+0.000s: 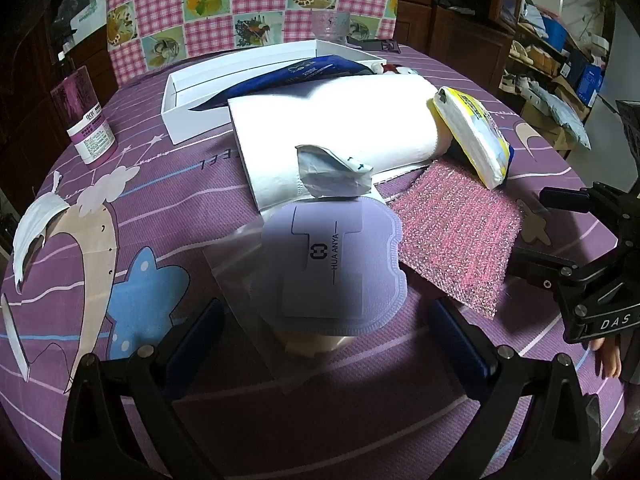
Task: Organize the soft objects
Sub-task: 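Grasp the yellow printed package with the right tool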
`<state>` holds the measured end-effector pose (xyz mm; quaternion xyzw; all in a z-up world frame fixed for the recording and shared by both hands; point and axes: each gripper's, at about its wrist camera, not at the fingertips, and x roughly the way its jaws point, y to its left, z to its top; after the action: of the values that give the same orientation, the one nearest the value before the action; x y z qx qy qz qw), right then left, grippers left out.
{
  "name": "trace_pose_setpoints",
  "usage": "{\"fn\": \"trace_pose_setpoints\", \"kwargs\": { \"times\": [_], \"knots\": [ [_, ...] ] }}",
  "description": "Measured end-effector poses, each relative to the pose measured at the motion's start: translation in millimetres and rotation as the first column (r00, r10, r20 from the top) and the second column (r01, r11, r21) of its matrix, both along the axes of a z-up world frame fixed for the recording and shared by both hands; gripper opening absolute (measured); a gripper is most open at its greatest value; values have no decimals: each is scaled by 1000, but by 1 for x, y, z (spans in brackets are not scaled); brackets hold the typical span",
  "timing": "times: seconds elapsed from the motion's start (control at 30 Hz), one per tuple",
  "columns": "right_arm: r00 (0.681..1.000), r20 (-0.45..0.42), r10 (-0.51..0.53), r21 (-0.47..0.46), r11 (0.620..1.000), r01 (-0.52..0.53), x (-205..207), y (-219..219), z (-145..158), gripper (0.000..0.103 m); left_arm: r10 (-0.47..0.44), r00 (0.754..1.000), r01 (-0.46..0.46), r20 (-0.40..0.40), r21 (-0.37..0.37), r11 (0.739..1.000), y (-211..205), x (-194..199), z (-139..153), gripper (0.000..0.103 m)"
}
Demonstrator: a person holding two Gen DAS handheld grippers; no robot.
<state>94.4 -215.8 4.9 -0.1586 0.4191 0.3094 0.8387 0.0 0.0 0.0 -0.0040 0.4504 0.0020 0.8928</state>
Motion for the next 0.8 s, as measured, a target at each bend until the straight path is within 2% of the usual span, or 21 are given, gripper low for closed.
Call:
{"fn": "trace_pose_setpoints", "kwargs": {
  "times": [0.2, 0.3, 0.4, 0.5, 0.53, 0.63, 0.8],
  "knots": [
    [999, -6, -42, -6, 999, 42, -4, 5, 0, 103, 0, 1000, 0, 0, 0, 1000, 0, 0, 0, 103],
    [999, -27, 23, -18, 1000, -24, -11, 7, 1, 103, 0, 1000, 0, 0, -2, 1000, 0, 0, 0, 103],
    [1000, -14, -19, -2, 1000, 19, -17, 1, 7, 95, -3, 1000, 3, -7, 3, 1000, 1, -3, 1, 103],
    [992, 101, -76, 33, 997, 73, -32, -13, 36, 92, 36, 999, -37, -18, -19, 999, 11, -17, 8, 99],
    [992, 107, -70, 43, 997, 65, -34, -15, 43, 92, 50, 999, -51, -3, -31, 998, 17, -27, 15, 99],
    [993, 82, -81, 121, 990, 71, -34, -29, 82, 93, 78, 996, -77, 47, -22, 997, 24, -37, 39, 99],
    [996, -3, -94, 206, 974, 93, -18, -19, 129, 93, 103, 981, -98, 163, -39, 994, 33, -37, 96, 99]
  ]
}}
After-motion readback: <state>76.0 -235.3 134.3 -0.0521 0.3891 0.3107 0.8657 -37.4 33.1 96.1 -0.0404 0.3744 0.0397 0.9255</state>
